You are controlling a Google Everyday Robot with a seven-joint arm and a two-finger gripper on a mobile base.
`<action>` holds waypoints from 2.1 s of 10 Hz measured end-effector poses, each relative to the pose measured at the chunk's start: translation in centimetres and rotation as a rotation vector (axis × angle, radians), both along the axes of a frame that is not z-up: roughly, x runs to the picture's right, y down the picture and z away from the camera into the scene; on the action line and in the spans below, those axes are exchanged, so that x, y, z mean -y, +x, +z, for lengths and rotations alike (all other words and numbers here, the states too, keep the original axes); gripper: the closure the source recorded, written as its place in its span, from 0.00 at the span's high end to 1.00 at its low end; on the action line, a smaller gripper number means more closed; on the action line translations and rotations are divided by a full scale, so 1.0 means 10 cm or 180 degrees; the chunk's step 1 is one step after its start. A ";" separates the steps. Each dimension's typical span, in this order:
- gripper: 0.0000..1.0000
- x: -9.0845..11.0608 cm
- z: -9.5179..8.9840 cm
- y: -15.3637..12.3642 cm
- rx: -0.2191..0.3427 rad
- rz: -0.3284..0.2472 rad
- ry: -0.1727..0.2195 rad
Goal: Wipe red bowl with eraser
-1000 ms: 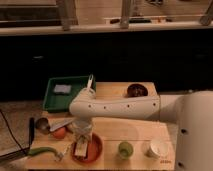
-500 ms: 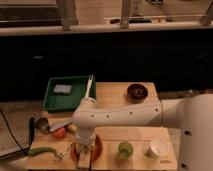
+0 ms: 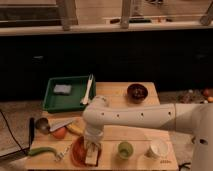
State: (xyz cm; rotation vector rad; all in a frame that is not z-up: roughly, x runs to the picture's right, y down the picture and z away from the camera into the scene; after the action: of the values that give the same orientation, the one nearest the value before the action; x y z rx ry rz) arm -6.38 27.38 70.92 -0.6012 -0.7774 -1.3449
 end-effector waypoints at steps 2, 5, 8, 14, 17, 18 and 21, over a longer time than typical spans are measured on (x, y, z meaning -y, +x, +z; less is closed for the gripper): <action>0.00 0.21 0.05 -0.07 -0.0035 -0.0056 0.0055; 0.00 0.39 0.12 -0.40 -0.0009 -0.0228 0.0083; 0.00 0.34 0.08 -0.72 0.0167 -0.0442 0.0075; 0.00 -0.29 -0.26 -0.43 0.0347 -0.0512 -0.0064; 0.00 -0.10 -0.11 -0.11 0.0163 -0.0328 -0.0032; 0.00 0.00 -0.06 -0.08 0.0115 -0.0308 -0.0013; 0.00 0.30 0.06 -0.16 0.0053 -0.0314 0.0050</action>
State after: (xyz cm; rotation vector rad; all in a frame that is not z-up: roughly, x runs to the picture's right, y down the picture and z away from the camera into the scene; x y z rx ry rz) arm -7.96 24.39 71.56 -0.6231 -0.7581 -1.4467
